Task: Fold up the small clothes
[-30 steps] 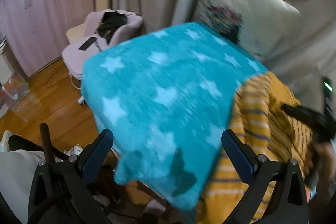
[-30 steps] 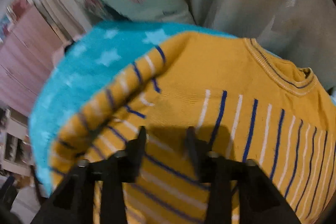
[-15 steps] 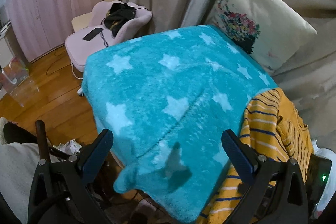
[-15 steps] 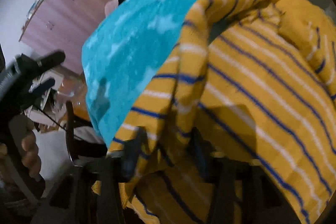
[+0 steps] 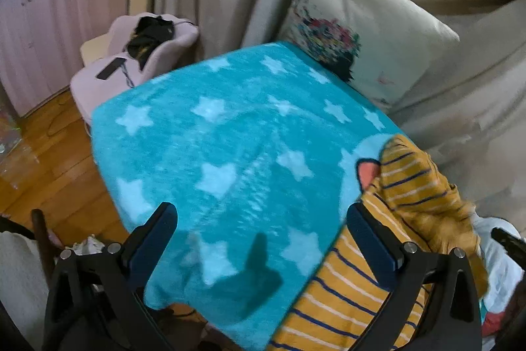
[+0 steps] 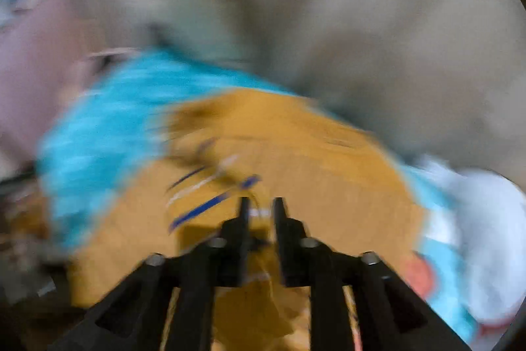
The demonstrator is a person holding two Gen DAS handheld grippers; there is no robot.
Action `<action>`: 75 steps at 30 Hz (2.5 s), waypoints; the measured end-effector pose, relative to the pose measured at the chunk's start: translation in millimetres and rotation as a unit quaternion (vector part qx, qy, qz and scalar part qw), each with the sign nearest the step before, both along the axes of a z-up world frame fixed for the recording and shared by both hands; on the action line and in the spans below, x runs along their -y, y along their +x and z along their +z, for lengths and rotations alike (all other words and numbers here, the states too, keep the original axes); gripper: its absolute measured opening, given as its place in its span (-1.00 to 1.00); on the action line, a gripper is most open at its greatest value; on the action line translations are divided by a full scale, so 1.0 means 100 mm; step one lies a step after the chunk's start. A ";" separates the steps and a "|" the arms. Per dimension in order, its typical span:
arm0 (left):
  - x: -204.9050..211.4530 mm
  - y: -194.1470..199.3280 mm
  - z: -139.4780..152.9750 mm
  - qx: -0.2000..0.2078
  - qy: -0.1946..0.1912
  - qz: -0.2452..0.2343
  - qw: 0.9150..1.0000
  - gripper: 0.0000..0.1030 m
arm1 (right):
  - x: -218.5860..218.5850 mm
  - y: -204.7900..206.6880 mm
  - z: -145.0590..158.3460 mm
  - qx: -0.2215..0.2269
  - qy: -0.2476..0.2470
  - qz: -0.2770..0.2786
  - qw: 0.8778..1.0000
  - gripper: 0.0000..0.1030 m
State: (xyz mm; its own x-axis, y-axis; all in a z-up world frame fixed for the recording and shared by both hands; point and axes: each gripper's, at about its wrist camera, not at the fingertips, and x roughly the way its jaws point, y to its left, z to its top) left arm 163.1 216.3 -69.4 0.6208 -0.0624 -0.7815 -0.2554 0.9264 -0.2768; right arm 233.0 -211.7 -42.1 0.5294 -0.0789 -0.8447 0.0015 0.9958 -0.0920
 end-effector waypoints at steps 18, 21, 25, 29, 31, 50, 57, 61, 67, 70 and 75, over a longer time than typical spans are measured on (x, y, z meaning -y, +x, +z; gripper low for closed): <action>0.77 0.19 -0.12 -0.021 0.015 -0.124 0.992 1.00 | -0.63 0.17 -0.38 0.003 0.116 0.092 0.989 0.28; 0.77 0.11 -0.14 -0.021 0.021 -0.127 0.991 1.00 | -1.10 0.46 -0.58 -0.028 0.079 0.146 0.986 0.12; 0.64 0.06 -0.15 -0.022 0.022 -0.115 0.993 1.00 | -1.17 0.94 -0.72 -0.040 0.065 0.121 0.990 -0.85; 0.51 0.09 -0.14 -0.024 0.018 -0.100 0.995 1.00 | -0.85 1.37 -0.87 -0.035 -0.001 -0.001 0.999 -0.68; 0.46 0.11 -0.15 -0.025 0.009 -0.094 0.995 1.00 | -0.70 1.38 -0.85 -0.038 -0.012 -0.042 0.998 -0.53; 0.62 0.32 -0.40 -0.042 0.000 -0.121 0.992 1.00 | -2.17 0.98 -1.09 -0.036 -0.130 0.252 0.958 -0.76; 0.42 0.40 -0.42 -0.039 -0.019 -0.099 0.994 1.00 | -1.56 1.06 -0.29 -0.033 0.086 0.204 0.975 -0.79; 0.41 0.46 -0.45 -0.045 -0.026 -0.099 0.994 1.00 | -1.17 1.20 -0.36 -0.091 0.222 0.169 0.956 -0.78; 0.61 0.64 -0.50 -0.029 -0.033 -0.125 0.991 1.00 | -1.14 1.12 -0.43 -0.102 0.232 0.158 0.954 -0.78; 0.92 0.84 -0.53 -0.004 -0.017 -0.173 0.985 1.00 | -1.24 1.15 -0.43 -0.107 0.226 0.172 0.953 -0.79; 1.31 1.17 -0.67 -0.025 0.027 -0.242 0.970 0.09 | -1.36 1.19 -0.40 -0.117 0.221 0.191 0.949 -0.79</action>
